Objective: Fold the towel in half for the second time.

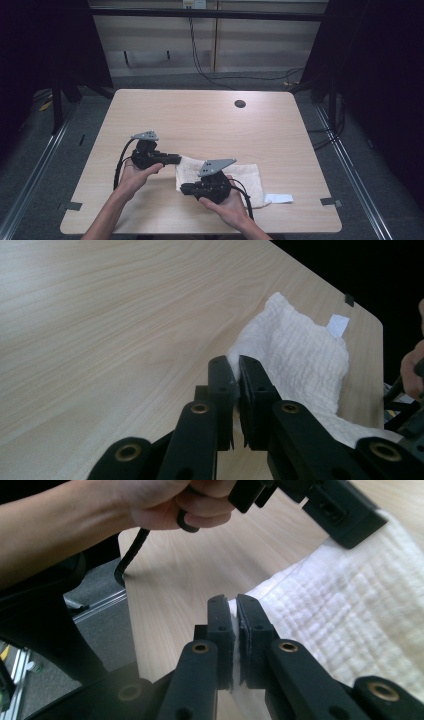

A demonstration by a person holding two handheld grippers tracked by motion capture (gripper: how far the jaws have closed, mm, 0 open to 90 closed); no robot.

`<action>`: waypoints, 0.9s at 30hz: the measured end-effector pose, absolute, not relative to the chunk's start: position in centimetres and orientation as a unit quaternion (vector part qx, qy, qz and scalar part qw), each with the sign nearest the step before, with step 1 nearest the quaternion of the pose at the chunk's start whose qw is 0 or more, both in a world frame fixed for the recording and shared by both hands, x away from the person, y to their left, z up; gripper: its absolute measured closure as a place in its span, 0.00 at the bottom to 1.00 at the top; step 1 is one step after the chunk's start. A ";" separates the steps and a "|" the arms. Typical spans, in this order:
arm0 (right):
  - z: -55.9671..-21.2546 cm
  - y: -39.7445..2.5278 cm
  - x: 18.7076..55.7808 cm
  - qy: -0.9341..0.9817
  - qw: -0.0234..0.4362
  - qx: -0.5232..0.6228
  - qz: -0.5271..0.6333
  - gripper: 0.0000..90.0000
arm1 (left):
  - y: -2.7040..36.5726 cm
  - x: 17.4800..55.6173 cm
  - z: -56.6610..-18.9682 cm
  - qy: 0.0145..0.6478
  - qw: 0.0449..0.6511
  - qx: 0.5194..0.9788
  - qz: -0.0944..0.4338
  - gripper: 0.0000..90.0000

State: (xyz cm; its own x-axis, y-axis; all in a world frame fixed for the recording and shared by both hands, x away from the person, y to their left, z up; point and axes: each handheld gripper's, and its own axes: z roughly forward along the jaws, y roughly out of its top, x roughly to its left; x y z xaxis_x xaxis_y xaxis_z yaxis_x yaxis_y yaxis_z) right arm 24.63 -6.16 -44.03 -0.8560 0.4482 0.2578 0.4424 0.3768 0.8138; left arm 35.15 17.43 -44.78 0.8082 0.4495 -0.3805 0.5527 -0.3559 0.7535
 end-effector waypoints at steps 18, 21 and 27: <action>-42.4 -4.7 24.8 0.817 0.006 0.259 0.515 0.95 | 19.4 35.0 -43.6 0.324 0.467 0.822 -0.045 0.94; -42.0 -4.4 25.0 0.813 0.007 0.257 0.523 0.95 | 19.9 35.0 -43.1 0.326 0.468 0.821 -0.041 0.94; -41.4 -3.6 25.4 0.798 -0.009 0.263 0.542 0.95 | 21.0 35.3 -41.7 0.324 0.457 0.827 -0.031 0.94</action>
